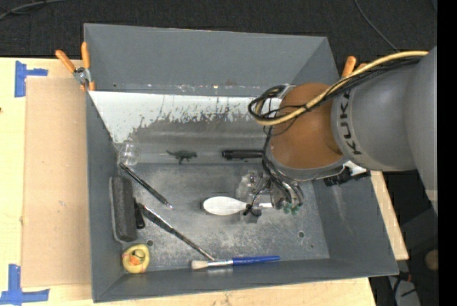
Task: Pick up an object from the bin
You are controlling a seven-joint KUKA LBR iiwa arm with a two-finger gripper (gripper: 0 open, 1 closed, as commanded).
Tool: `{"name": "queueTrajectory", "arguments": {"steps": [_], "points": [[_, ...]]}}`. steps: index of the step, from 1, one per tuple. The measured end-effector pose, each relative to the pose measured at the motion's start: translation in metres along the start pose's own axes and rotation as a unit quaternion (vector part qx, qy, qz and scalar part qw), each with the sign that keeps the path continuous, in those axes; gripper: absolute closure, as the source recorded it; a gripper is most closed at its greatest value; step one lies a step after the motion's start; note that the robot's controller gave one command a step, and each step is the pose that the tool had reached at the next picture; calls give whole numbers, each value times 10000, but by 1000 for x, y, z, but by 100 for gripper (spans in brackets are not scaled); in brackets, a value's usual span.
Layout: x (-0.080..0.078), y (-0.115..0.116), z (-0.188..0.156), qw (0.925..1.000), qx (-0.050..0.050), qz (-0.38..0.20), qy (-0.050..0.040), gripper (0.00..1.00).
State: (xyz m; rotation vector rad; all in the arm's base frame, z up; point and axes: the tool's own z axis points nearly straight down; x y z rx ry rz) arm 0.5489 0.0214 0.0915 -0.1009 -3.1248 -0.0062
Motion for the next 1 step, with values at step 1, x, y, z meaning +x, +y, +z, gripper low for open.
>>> {"name": "queueTrajectory", "arguments": {"steps": [1], "points": [[0, 0, -23, 10000, -3, 0, -3, 100]]}}
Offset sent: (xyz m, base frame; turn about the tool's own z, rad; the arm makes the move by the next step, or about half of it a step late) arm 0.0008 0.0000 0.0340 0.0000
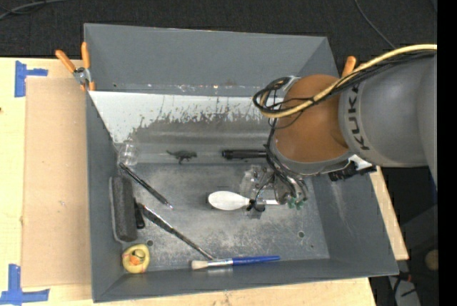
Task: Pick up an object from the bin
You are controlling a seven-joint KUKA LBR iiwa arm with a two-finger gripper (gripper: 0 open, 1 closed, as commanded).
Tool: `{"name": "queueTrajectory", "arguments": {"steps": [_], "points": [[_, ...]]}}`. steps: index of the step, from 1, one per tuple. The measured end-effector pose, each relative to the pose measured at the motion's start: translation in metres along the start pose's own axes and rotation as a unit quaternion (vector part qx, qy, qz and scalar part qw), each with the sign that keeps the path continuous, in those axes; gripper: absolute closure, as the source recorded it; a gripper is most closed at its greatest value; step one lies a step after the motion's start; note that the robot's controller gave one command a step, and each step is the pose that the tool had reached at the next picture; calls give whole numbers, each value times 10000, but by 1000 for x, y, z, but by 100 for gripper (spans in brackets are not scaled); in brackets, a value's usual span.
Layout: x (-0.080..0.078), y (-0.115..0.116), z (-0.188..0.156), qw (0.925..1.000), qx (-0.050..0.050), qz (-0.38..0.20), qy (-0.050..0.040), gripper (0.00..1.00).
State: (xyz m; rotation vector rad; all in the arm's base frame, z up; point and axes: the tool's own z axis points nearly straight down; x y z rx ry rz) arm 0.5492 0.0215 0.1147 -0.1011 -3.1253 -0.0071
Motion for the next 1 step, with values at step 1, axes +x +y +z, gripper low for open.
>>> {"name": "queueTrajectory", "arguments": {"steps": [1], "points": [[0, 0, -10, 10000, -4, 1, -13, 100]]}}
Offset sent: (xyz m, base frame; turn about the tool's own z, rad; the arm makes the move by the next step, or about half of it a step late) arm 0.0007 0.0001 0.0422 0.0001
